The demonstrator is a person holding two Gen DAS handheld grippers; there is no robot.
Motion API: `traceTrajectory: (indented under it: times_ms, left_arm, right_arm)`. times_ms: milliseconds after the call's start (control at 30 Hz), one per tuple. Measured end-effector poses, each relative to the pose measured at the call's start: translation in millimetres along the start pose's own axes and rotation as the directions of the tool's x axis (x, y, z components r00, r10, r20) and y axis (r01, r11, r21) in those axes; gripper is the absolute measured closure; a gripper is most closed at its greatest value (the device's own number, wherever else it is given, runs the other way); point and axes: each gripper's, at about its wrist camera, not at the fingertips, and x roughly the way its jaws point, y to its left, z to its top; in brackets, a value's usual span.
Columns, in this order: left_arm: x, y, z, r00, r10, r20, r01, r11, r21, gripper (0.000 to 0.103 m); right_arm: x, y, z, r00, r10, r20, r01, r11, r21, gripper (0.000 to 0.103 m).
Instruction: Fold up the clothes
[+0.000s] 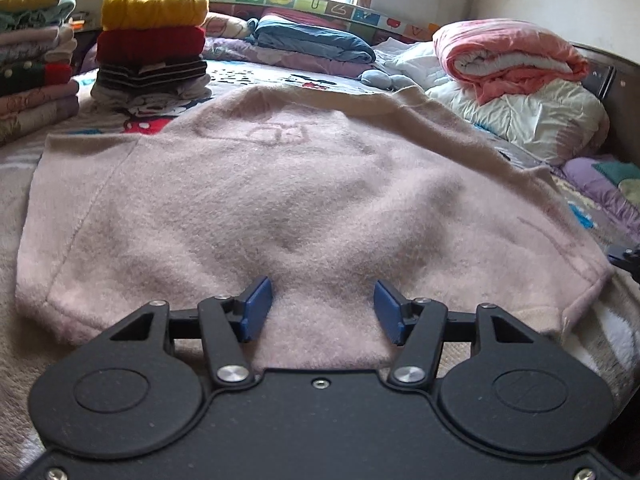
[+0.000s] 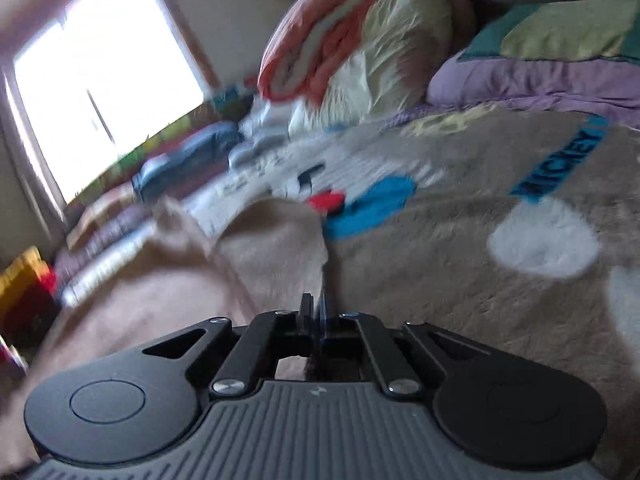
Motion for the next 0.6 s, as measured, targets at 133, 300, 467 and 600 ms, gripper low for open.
traceTrajectory:
  times_ms: [133,300,467,600]
  left_arm:
    - [1,-4,0,1.0,0.007,0.003,-0.007,1.0,0.007,0.041]
    - [1,-7,0,1.0,0.013,0.005,-0.013,1.0,0.015,0.04]
    - [1,-7,-1,1.0,0.012,0.009,-0.013,1.0,0.022,0.039]
    - [1,-9,-2,1.0,0.015,0.014,-0.015,0.999,0.034,0.039]
  right_arm:
    - [-19,-22,-10,0.999,0.038,-0.032,-0.031,0.982,0.187,0.071]
    - [-19,-10,-28,0.981,0.155,-0.117,-0.119,0.956,0.269,0.056]
    - [-2,7,-33,0.98,0.154,-0.126,-0.117,0.959,0.259,0.046]
    - [13,17,-33,0.986,0.122,-0.114,-0.096,0.973,0.209,0.092]
